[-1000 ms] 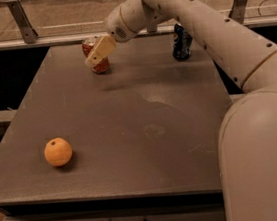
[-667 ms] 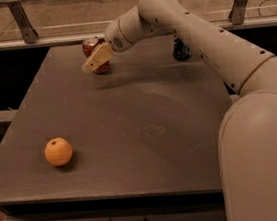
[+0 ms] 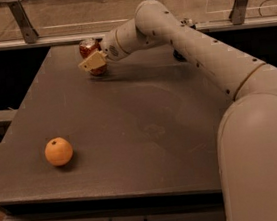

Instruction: Pick coke can

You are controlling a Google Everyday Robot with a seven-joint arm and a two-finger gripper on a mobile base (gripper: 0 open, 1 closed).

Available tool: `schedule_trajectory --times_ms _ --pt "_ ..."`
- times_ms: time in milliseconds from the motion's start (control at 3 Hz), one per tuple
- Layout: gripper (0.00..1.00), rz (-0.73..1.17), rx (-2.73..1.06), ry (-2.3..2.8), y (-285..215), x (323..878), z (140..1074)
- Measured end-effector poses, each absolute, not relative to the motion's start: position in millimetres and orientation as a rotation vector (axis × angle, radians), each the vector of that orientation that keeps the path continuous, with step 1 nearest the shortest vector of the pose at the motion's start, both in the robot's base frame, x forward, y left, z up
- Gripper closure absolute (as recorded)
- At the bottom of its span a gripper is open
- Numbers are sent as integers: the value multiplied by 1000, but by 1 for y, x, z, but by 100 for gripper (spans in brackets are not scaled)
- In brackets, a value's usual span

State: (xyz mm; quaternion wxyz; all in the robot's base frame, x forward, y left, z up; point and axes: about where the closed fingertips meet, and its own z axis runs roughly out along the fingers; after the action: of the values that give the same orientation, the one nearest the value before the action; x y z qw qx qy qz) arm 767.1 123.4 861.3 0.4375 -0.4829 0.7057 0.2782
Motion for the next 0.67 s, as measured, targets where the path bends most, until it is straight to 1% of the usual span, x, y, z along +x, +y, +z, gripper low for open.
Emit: schedule_trajectory --times_ms 333,667 --pt "72 710 -1175 1736 119 762 870" --pt "96 775 -1177 1619 115 745 913"
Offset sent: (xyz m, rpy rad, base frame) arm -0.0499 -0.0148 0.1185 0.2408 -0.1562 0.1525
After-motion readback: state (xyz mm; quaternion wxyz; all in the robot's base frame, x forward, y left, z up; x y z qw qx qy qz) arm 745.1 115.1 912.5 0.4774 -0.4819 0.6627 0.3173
